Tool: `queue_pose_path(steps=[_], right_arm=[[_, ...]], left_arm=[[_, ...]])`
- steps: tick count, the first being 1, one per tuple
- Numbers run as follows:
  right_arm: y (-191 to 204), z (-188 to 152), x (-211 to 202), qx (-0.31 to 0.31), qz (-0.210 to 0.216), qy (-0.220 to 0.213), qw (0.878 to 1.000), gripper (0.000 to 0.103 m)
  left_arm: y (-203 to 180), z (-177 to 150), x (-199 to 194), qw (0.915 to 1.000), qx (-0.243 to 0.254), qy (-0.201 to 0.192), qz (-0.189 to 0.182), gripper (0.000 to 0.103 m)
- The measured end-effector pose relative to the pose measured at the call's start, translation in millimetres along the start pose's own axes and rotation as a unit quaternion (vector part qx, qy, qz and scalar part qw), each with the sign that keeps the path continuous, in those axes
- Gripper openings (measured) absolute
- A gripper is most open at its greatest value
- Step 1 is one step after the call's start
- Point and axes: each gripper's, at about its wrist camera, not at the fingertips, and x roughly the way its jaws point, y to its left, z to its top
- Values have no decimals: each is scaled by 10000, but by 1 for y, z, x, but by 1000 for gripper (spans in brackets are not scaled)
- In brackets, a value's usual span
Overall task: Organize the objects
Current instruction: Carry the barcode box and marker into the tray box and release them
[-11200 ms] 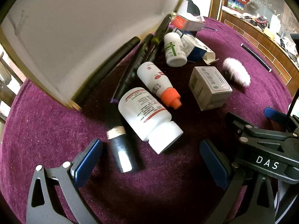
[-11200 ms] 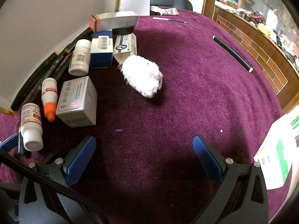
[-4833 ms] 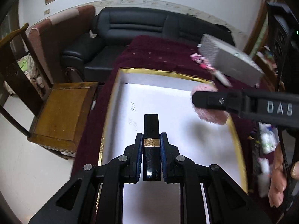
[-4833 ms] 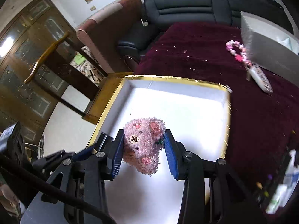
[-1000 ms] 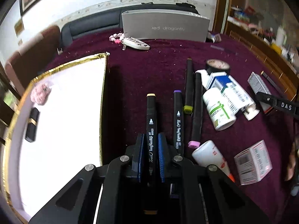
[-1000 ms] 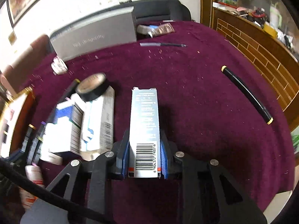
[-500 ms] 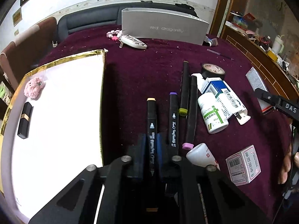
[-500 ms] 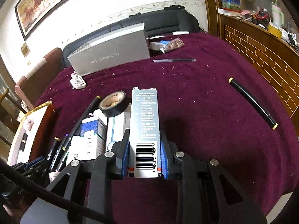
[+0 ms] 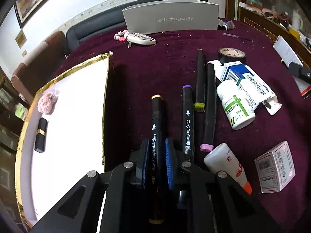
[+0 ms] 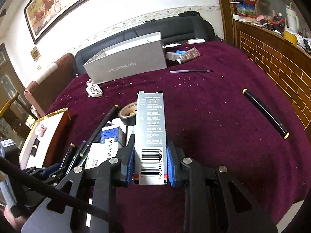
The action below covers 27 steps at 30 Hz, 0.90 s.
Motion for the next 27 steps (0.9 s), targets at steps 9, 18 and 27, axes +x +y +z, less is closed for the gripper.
queue_pose_path(steps=[9, 18, 27], right_arm=[[8, -2, -8, -94, 167, -150, 9997, 24], [16, -8, -3, -156, 357, -102, 9992, 24], [34, -18, -3, -380, 601, -51, 9975, 24]], left_arm=[[22, -8, -27, 9951, -654, -208, -710, 12], [39, -7, -56, 9857, -1100, -380, -1220, 12], [87, -11, -80, 9703, -1702, -694, -1571, 12]])
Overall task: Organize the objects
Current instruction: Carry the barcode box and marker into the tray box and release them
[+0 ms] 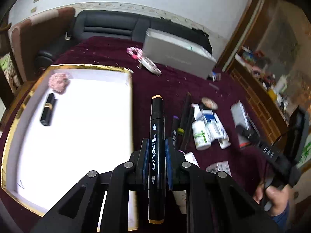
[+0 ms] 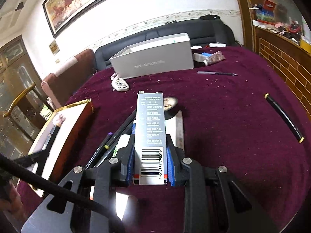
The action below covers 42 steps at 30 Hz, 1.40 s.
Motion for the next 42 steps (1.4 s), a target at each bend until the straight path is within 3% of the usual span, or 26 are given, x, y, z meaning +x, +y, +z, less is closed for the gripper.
queue_pose_path(steps=[5, 10, 16, 20, 26, 30, 42], right_arm=[[9, -4, 1, -50, 131, 52, 9999, 24], [35, -7, -1, -125, 465, 245, 9985, 24], [94, 6, 9, -232, 1183, 818, 9893, 25], [143, 23, 45, -401, 1319, 1271, 9823, 25], [211, 39, 125, -522, 1207, 1846, 9740, 25], [245, 32, 181, -647, 1080, 2252, 9661, 25], [271, 44, 229, -845, 734, 2193, 9692, 25]], left_arm=[[44, 9, -12, 9992, -329, -176, 139, 12], [91, 22, -3, 9973, -583, -48, 451, 12], [124, 42, 23, 9949, -468, 278, 853, 13], [136, 52, 36, 9938, -475, 419, 916, 13], [157, 55, 51, 9913, -647, 630, 960, 13], [167, 54, 52, 9912, -797, 603, 870, 13], [184, 52, 58, 9892, -1203, 599, 588, 13]])
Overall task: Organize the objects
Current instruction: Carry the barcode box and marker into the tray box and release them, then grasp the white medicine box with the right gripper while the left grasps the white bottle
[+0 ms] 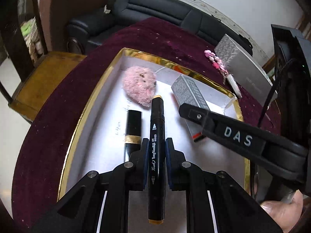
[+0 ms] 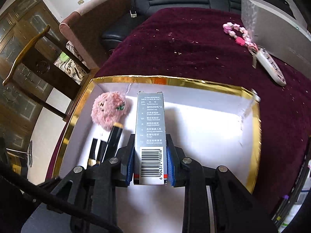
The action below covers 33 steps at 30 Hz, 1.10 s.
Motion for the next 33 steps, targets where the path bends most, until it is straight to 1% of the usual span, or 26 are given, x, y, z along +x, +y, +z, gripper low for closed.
queue_pose_path(steps=[2, 6, 11, 14, 15, 16, 20, 26, 31, 33], right_arm=[[4, 2, 4, 7, -48, 0, 10000, 25], [10, 5, 13, 96, -42, 55, 9999, 25], [16, 6, 16, 85, -61, 57, 9999, 25], [14, 7, 15, 195, 40, 147, 9997, 31], [13, 7, 14, 213, 48, 160, 9996, 36], [12, 7, 14, 223, 50, 167, 9996, 37], [11, 6, 7, 256, 111, 125, 9995, 37], [0, -1, -24, 388, 364, -79, 9986, 38], [-14, -20, -54, 410, 603, -163, 9972, 38], [-24, -32, -72, 435, 789, -246, 9956, 38]], left_arm=[[3, 0, 1, 9999, -50, 50, -90, 13], [5, 0, 1, 9998, -118, 41, -134, 13], [10, 0, 0, 9995, -200, 28, -243, 12], [10, 1, 0, 9994, -224, 26, -281, 12], [10, 1, 0, 9993, -219, 29, -288, 13], [10, 1, -1, 9993, -209, 19, -313, 12], [11, 2, -6, 9992, -218, -107, -311, 12], [6, 3, -15, 9995, -117, -153, -259, 13], [-1, -5, -29, 9996, 4, -229, -177, 13], [-8, -11, -39, 9994, 97, -277, -165, 13]])
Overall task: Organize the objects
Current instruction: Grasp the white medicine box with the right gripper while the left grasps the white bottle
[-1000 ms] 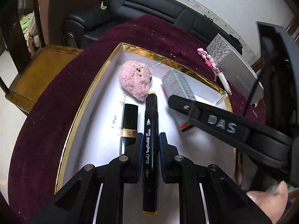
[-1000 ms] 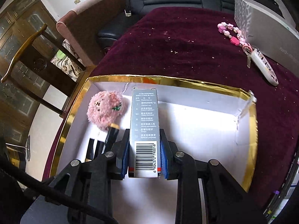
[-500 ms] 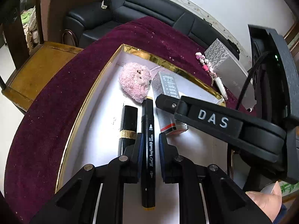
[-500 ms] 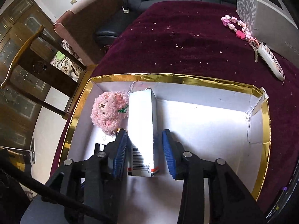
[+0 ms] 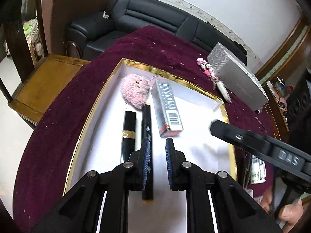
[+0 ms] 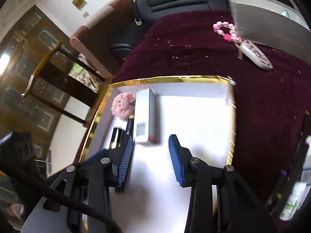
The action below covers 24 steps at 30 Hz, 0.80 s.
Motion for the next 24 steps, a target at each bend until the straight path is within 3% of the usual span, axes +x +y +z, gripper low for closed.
queue_pose_path(steps=[3, 7, 12, 16, 20, 24], right_arm=[[-14, -18, -32, 2, 176, -176, 9997, 38], [-43, -53, -85, 43, 326, -558, 9979, 47], [-89, -103, -146, 166, 2, -1188, 9928, 47], [-117, -136, -176, 295, -195, -1526, 9877, 47], [-132, -153, -185, 287, -297, -1652, 9854, 47], [-145, -166, -186, 374, -359, -1637, 9851, 47]], left_arm=[[-15, -10, -16, 9997, 226, -86, -17, 13], [-49, -36, -39, 9975, 672, -132, -173, 14], [-103, -78, -47, 9926, 1090, 37, -533, 15], [-148, -121, -39, 9836, 1582, 443, -745, 15], [-186, -156, -25, 9760, 1969, 734, -576, 15], [-195, -160, -17, 9798, 1879, 666, -159, 17]])
